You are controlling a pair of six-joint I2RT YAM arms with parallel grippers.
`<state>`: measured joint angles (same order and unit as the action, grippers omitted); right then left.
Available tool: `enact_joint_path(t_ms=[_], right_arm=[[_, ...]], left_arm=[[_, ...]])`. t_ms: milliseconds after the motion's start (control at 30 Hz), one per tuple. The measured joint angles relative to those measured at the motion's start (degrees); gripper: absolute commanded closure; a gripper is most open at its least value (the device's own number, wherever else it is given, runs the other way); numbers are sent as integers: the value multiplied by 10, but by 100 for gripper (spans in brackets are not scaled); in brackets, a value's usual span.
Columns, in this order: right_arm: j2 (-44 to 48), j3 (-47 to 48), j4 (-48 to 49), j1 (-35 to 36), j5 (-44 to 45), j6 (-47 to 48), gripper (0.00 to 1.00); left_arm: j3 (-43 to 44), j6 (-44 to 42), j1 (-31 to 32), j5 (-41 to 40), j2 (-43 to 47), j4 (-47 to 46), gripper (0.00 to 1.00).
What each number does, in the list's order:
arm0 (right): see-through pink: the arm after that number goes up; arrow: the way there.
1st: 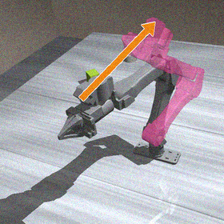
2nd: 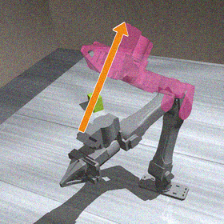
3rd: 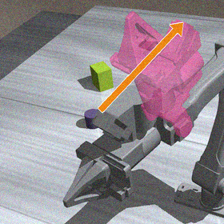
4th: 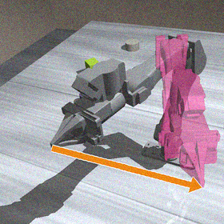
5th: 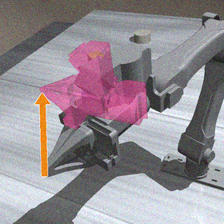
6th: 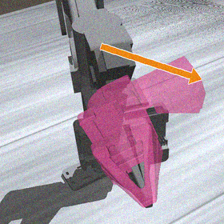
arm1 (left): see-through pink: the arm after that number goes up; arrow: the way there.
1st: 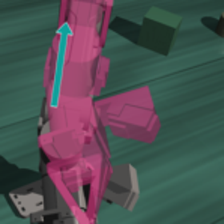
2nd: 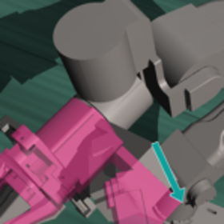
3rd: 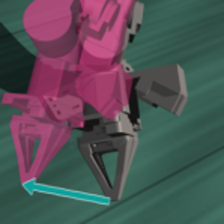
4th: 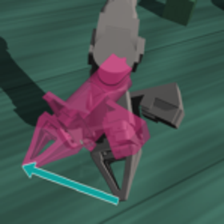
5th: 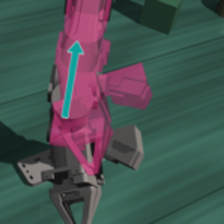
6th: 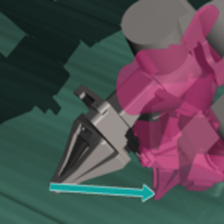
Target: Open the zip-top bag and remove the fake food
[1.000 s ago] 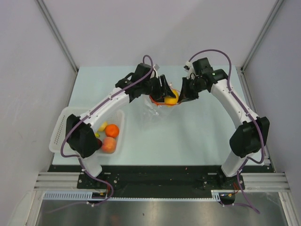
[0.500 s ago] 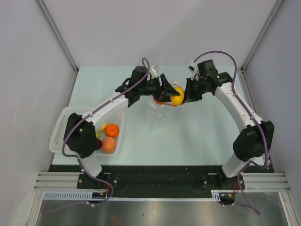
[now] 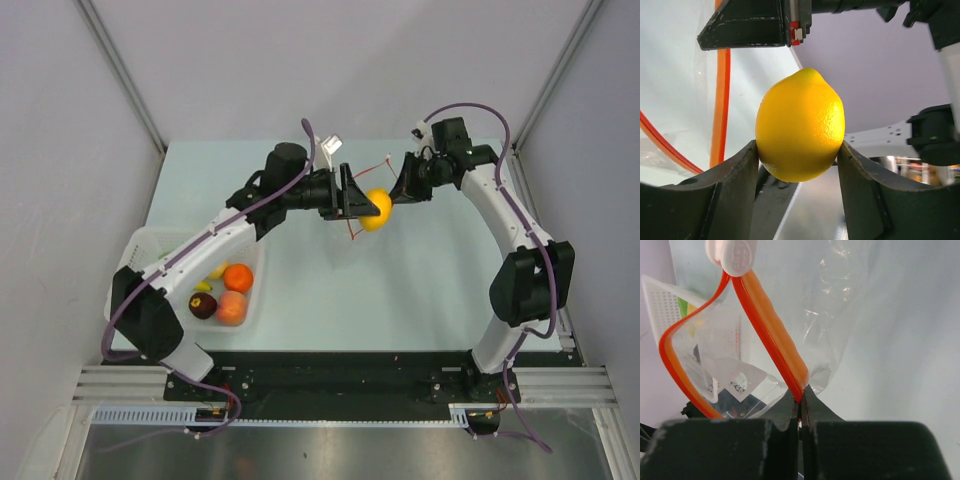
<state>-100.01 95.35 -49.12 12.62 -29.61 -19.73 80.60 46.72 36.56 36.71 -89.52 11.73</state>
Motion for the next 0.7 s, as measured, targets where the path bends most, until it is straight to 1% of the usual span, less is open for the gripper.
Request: enact_joint_path(t_ms=[167,267,367,433,500,533,600,700], right_arm=[[-10,32,0,0,8,-2,100],[-28,62,-1,0,22,-7,100],[-52,101,-7,0,38,-10,100],[-73,137,-18,0,53,-5,100],[-86,167,-30,-1,73,3,100],[-90,176,-35,-1,81,7,100],[-91,190,-50,-4,104,20,100],[-91,207,-72,-12,130,35,100]], left_arm=[[11,-85,24,-66,41,46,100],[13,-126,31,-128,86,84,100],[19,-164,30,-254,137,148,100],[20,-174,21,-340,162,198,100],[18,-175,-5,-417,182,259,100],[7,-174,-29,-448,191,278,100],[-40,-173,-90,-502,210,311,100],[-125,-168,-177,-550,224,347,100]])
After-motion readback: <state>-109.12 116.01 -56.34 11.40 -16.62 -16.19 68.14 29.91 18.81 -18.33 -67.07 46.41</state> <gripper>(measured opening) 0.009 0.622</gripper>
